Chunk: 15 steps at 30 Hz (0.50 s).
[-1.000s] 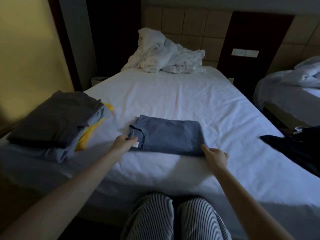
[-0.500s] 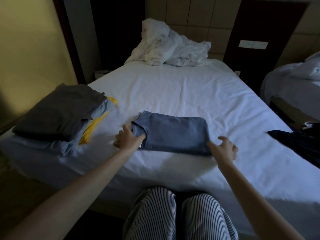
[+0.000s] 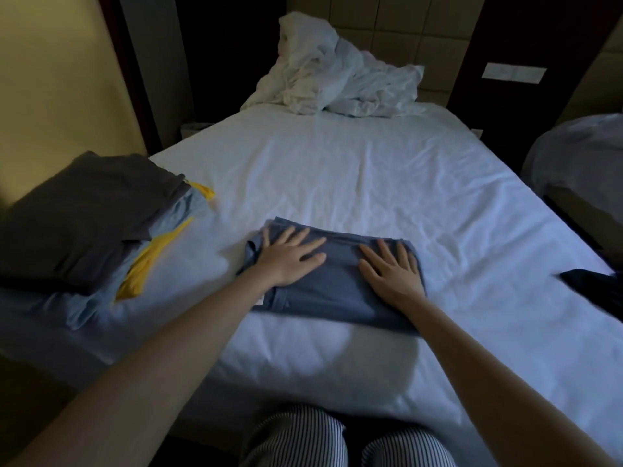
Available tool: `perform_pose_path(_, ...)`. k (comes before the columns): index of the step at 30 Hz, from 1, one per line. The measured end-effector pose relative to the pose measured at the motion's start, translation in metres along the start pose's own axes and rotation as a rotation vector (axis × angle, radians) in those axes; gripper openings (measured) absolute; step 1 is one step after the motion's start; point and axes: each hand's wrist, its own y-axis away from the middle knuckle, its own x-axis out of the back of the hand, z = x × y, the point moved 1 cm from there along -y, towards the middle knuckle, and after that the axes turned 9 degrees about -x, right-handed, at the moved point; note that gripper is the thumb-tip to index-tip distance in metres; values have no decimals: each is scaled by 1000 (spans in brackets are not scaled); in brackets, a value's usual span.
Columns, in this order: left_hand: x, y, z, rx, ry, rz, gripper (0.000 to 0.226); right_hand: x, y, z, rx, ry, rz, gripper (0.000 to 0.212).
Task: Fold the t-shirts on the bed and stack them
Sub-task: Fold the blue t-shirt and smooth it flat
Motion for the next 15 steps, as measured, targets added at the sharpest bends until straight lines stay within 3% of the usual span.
perform_pose_path(3, 0, -3, -12, 81, -3, -6, 57, 1, -6, 12, -92, 32, -44, 58)
perform_pose_path(12, -5, 1, -8, 92, 23, 69, 56, 0, -7, 12, -99, 69, -17, 62)
perform_pose_path(15, -2, 9, 0, 74, 20, 142, 51, 6, -8, 9, -107, 47, -81, 63)
